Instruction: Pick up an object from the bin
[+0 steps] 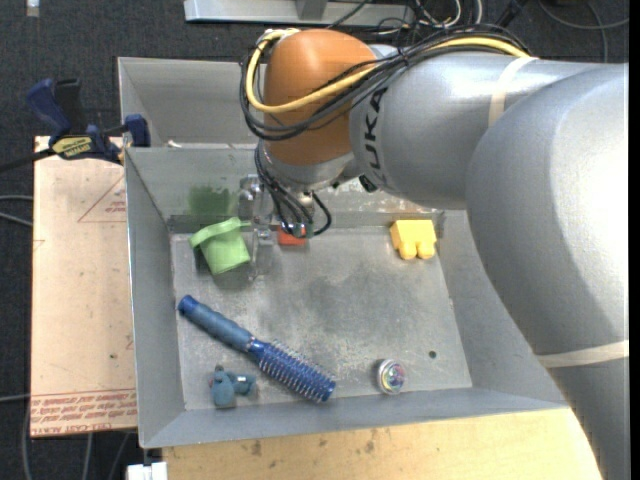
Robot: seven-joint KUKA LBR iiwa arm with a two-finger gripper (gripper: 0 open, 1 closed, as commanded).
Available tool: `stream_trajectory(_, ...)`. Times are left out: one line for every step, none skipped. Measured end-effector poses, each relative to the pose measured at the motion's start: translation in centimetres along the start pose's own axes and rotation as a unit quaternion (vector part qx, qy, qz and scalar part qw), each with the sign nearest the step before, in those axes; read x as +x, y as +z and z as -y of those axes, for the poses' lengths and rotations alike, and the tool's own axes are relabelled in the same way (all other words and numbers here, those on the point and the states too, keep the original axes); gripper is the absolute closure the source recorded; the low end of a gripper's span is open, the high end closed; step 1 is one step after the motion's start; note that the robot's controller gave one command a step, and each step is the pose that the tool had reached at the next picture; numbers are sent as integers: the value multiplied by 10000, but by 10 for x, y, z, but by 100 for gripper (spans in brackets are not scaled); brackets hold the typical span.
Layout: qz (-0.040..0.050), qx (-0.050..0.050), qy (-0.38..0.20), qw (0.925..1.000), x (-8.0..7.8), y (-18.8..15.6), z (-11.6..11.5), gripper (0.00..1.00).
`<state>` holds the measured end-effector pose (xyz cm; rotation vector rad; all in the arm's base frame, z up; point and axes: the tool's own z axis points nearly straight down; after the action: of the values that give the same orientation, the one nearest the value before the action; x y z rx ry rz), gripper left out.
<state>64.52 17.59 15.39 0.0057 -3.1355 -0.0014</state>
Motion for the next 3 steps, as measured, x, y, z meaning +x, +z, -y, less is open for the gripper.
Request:
stream_trajectory(5, -1, 784, 9969, 12, 74, -41, 0)
stream_trajectory(32, -6, 802, 9968, 10, 71, -39, 100)
stream_trajectory(89, -24, 676, 9977, -6, -40, -43, 100)
